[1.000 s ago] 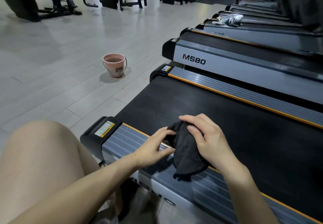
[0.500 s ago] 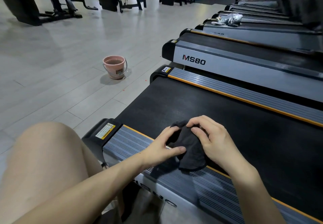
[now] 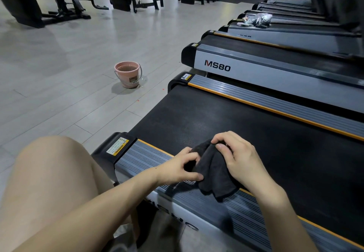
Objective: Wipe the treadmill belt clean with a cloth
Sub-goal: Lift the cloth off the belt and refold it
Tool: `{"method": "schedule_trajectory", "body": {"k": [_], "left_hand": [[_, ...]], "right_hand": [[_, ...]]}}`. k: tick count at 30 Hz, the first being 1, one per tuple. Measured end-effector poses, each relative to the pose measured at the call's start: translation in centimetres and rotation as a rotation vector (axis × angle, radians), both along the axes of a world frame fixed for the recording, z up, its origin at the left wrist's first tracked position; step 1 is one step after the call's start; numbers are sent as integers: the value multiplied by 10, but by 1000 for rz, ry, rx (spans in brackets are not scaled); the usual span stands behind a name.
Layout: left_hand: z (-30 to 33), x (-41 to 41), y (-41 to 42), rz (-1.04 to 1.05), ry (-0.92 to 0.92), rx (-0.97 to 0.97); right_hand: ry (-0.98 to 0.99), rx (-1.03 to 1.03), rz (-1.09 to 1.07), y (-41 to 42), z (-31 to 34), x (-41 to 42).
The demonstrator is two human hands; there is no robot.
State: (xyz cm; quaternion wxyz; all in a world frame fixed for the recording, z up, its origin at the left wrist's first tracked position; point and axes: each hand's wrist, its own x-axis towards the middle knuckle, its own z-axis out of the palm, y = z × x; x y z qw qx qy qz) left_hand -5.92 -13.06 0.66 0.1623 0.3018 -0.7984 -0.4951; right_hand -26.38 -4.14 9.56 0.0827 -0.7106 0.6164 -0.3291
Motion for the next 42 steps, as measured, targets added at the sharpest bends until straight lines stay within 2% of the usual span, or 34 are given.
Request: {"method": "schedule_trajectory", "body": {"k": [5,9,13,16,19,24,30,34,36,39,42], "left_hand": [[2,4,-3,-25,0,-44],[3,13,-12,69,-17,-167],[12,29,-25,24,-126,-412],[19,45,-34,75,-143,-436],[26,59,-42,35,-228,-510],[32,82,-54,52,-302,-468],[45,111,-65,2,-364,-456],[63,126,-75,161,-283,-410],[57,126,-81,120,-435,-392],[27,120,-88,-37,-695,-354],[14,114,-97,-107,-745,-392]], "right_hand": [[-38,-19,12,-1,2,-2],[-14,-9,-3,1,0,-8],[6,5,-26,3,-9,-11],[5,47,-36,0,-18,-8],[18,72,-33,-2,-27,1],[-126,68,-20,-6,-38,24],[-191,73,-13,-2,-42,47],[-536,74,-22,-8,-40,68],[-580,162,-70,-16,-54,73],[-505,304,-100,-20,-87,81],[-479,325,-115,-15,-102,83]]}}
